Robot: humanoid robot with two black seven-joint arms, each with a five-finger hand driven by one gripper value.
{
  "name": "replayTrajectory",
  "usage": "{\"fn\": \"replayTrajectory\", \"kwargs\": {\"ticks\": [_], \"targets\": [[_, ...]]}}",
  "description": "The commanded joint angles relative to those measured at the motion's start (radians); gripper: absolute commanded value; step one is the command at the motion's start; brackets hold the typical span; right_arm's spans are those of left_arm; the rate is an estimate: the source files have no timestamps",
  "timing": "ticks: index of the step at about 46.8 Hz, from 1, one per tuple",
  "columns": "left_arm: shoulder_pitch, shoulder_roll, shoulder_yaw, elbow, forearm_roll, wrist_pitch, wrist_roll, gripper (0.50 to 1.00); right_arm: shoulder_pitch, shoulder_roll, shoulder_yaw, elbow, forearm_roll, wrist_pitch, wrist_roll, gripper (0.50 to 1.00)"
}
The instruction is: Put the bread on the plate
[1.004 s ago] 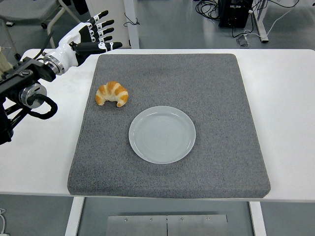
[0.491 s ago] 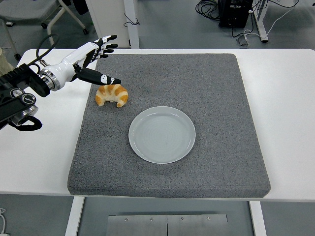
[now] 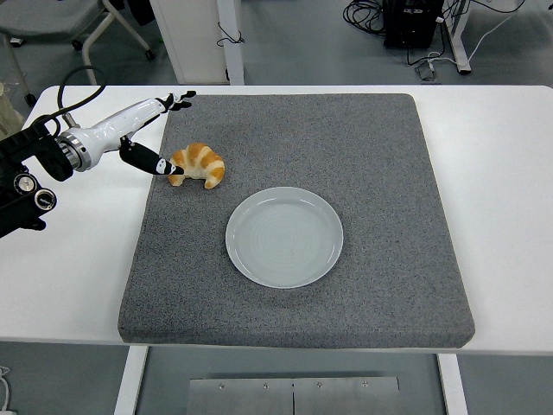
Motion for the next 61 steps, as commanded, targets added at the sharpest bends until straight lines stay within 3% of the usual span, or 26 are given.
{"fn": "replayTrajectory", "kwargs": {"ticks": [1, 10, 29, 61], "targets": [[0.004, -0.02, 0.015, 0.031, 0.024, 0.015, -0.003, 0.963, 0.0, 0.0, 0.0, 0.0, 0.0, 0.0, 0.0, 1.0], [0.006, -0.046, 0.044, 0.086, 0.022, 0.03, -0.052, 0.963, 0.0, 0.0, 0.0, 0.0, 0.0, 0.0, 0.0, 1.0], [0.006, -0.188, 0.052, 0.251, 0.013, 0.03, -0.067, 0.963, 0.0, 0.0, 0.0, 0.0, 0.0, 0.0, 0.0, 1.0], [0.004, -0.3, 0.053, 0.428, 0.007, 0.029, -0.134, 0.964, 0.0, 0.0, 0.0, 0.0, 0.0, 0.0, 0.0, 1.0]]}}
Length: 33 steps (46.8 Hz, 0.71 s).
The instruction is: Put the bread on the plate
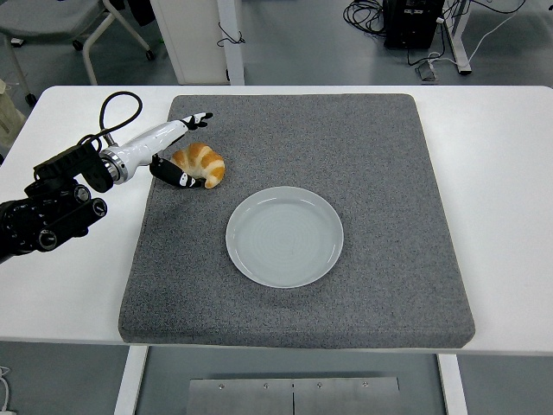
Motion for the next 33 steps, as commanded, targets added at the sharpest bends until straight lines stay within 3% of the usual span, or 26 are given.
{"fn": "replayTrajectory", "kwargs": {"ticks": [1, 26, 30, 33], "targets": [[-0.001, -0.017, -0.001, 0.016, -0.001, 0.0, -0.013, 0.963, 0.0, 0.0, 0.0, 0.0, 0.0, 0.0, 0.0, 1.0], [-0.004, -0.096, -0.001, 0.137, -0.045, 0.0, -0.055, 0.955, 0.0, 0.0, 0.0, 0.0, 0.0, 0.0, 0.0, 1.0], [-0.004, -0.096, 0.0, 0.137, -0.051, 0.0, -0.056, 0.912, 0.0, 0.0, 0.0, 0.0, 0.0, 0.0, 0.0, 1.0], [-0.001, -0.098, 0.0, 0.139, -0.051, 0.002, -0.058, 0.839, 0.0, 0.0, 0.0, 0.0, 0.0, 0.0, 0.0, 1.0]]}}
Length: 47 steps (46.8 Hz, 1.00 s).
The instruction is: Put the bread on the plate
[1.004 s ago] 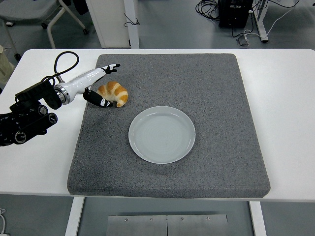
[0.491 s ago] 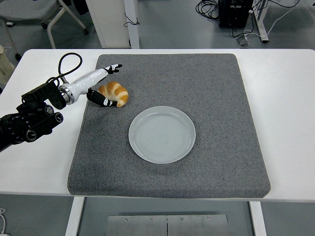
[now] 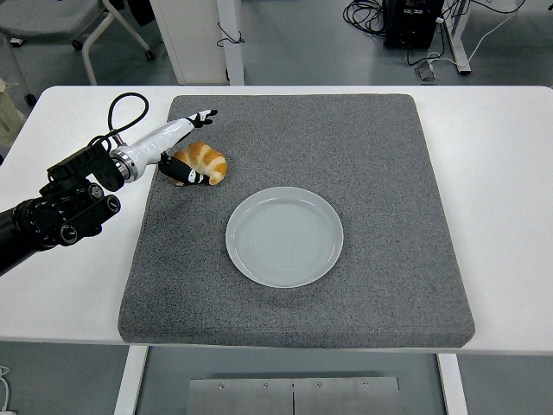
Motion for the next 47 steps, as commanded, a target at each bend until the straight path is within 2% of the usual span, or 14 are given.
{"fn": "replayTrajectory", "kwargs": {"ticks": [1, 4, 15, 20, 23, 34, 47], "targets": [[0.004, -0.001, 0.0, 0.0, 0.0, 0.0, -0.005, 0.828, 0.0, 0.0, 0.0, 0.0, 0.0, 0.0, 0.0, 1.0], [0.006, -0.001, 0.0, 0.0, -0.002, 0.0, -0.014, 0.818, 0.0, 0.0, 0.0, 0.0, 0.0, 0.0, 0.0, 1.0], [0.006, 0.001, 0.0, 0.0, -0.002, 0.0, -0.014, 0.686, 0.0, 0.0, 0.0, 0.0, 0.0, 0.0, 0.0, 1.0], [0.007, 0.001, 0.0, 0.0, -0.002, 0.0, -0.016, 0.595, 0.0, 0.0, 0.0, 0.0, 0.0, 0.0, 0.0, 1.0], [0.006, 0.002, 0.01, 0.0, -0.002, -0.002, -0.017, 0.506, 0.0, 0.0, 0.0, 0.0, 0.0, 0.002, 0.0, 1.0], [-0.05, 0.017, 0.025, -0.017, -0.034, -0.015, -0.023, 0.5, 0.0, 0.0, 0.0, 0.0, 0.0, 0.0, 0.0, 1.0], [-0.134, 0.103, 0.028, -0.075, -0.048, -0.135, -0.026, 0.5, 0.0, 0.0, 0.0, 0.0, 0.0, 0.0, 0.0, 1.0]]}}
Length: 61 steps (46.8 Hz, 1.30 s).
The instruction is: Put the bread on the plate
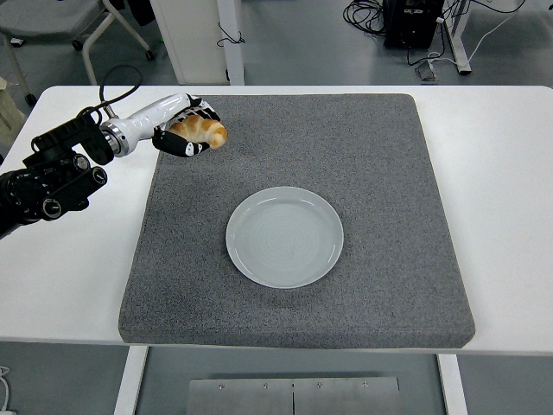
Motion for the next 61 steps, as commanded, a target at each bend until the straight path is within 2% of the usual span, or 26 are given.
{"fn": "replayTrajectory", "kwargs": {"ticks": [1, 21, 37, 42, 61], "targets": [[-0.023, 0.031, 0.0, -0.025, -0.004, -0.023, 0.001, 0.5, 0.0, 0.0, 0.0, 0.0, 0.0, 0.0, 0.0, 1.0], [-0.194, 0.091, 0.014, -0.037, -0.001, -0.12, -0.002, 0.5, 0.0, 0.0, 0.0, 0.0, 0.0, 0.0, 0.0, 1.0], [-0.345, 0.106, 0.094, -0.06, -0.001, -0.157, -0.025, 0.5, 0.0, 0.0, 0.0, 0.0, 0.0, 0.0, 0.0, 1.0], [-0.37, 0.106, 0.092, -0.069, -0.002, -0.177, -0.028, 0.5, 0.0, 0.0, 0.0, 0.0, 0.0, 0.0, 0.0, 1.0], [-0.425, 0.128, 0.092, -0.198, 0.004, -0.177, -0.025, 0.5, 0.0, 0.0, 0.0, 0.0, 0.0, 0.0, 0.0, 1.0]]}}
